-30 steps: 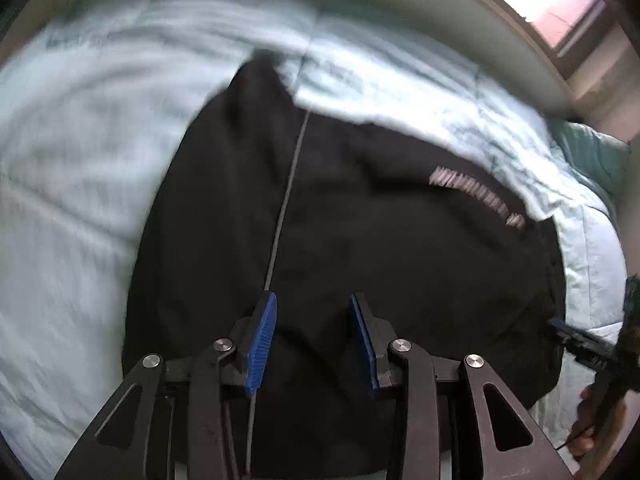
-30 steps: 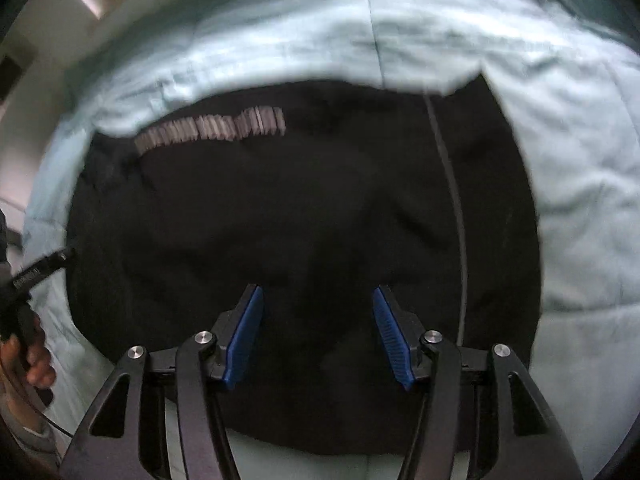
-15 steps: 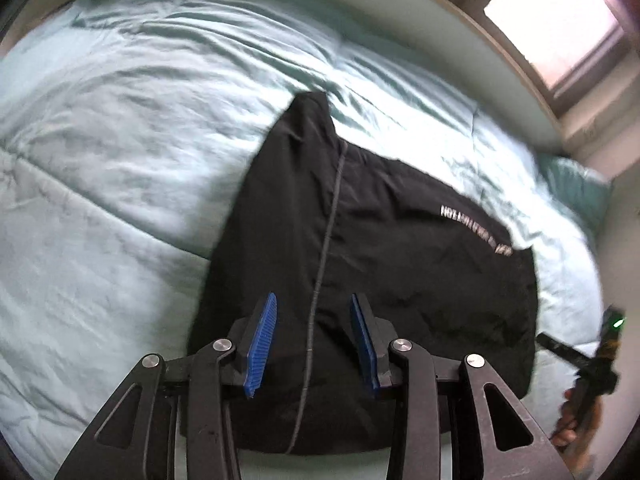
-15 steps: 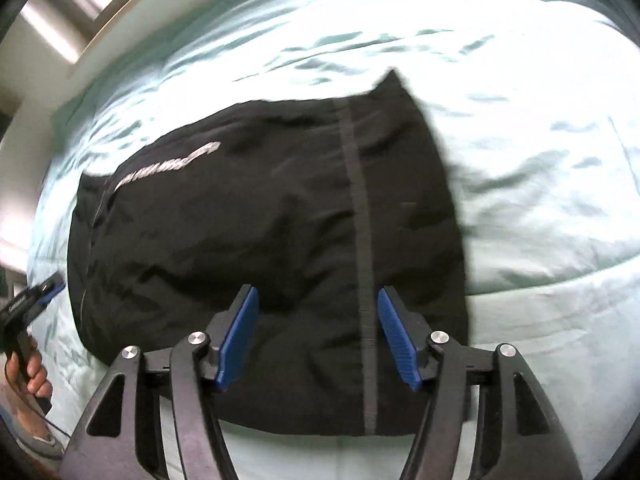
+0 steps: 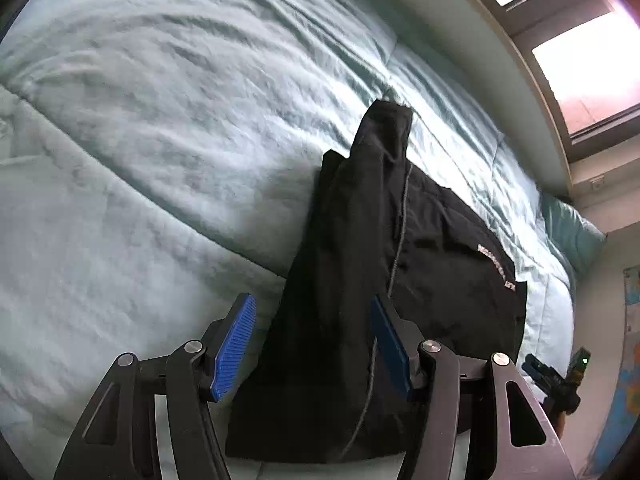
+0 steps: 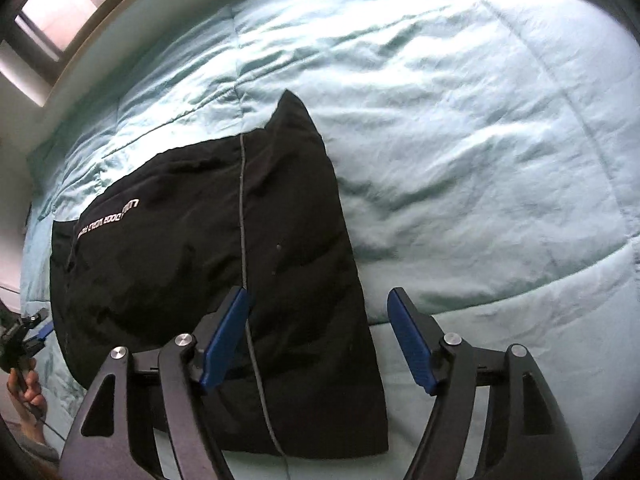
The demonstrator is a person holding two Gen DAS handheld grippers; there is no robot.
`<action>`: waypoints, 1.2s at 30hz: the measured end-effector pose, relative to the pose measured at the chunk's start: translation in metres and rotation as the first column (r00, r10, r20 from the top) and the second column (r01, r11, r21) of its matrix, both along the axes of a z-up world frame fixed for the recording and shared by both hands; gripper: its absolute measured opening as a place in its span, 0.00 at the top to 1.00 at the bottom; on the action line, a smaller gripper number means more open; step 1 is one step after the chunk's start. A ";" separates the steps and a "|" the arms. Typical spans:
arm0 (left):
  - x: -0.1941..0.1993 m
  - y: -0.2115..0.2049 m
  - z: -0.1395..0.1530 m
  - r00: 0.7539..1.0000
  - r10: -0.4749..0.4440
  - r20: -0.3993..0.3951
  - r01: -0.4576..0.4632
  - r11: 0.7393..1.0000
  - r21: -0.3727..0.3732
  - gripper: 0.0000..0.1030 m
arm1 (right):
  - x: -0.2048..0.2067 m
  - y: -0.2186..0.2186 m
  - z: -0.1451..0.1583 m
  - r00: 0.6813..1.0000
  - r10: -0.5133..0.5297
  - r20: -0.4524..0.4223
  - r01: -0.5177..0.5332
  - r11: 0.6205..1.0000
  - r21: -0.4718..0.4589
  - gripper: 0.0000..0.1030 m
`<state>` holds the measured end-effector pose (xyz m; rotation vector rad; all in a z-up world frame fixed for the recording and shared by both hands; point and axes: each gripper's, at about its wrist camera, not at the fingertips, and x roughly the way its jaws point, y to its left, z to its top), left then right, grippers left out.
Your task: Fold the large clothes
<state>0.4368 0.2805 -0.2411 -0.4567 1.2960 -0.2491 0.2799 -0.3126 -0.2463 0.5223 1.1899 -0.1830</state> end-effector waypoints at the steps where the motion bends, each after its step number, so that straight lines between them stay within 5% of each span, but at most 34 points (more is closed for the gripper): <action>1: 0.003 -0.001 -0.003 1.000 -0.003 -0.002 0.003 1.000 0.002 0.40 | 0.004 -0.003 -0.007 1.000 -0.003 -0.005 0.003 1.000 0.020 0.28; 12: 0.031 -0.018 -0.034 0.998 -0.061 -0.035 0.059 0.997 -0.040 0.40 | 0.026 -0.005 -0.048 1.000 0.007 -0.017 -0.005 0.992 0.125 0.27; 26: 0.030 -0.036 -0.042 0.986 -0.153 -0.068 0.148 0.986 -0.071 0.36 | 0.016 -0.008 -0.040 0.999 0.027 0.042 -0.035 0.977 0.211 0.20; 30: 0.030 -0.037 -0.049 0.985 -0.155 -0.081 0.148 0.985 -0.085 0.36 | 0.022 0.001 -0.054 0.998 0.069 0.000 -0.067 0.979 0.190 0.17; 36: 0.039 -0.038 -0.068 0.984 -0.143 -0.108 0.126 0.981 -0.150 0.29 | 0.035 -0.003 -0.087 0.999 0.047 -0.005 -0.043 0.952 0.303 0.01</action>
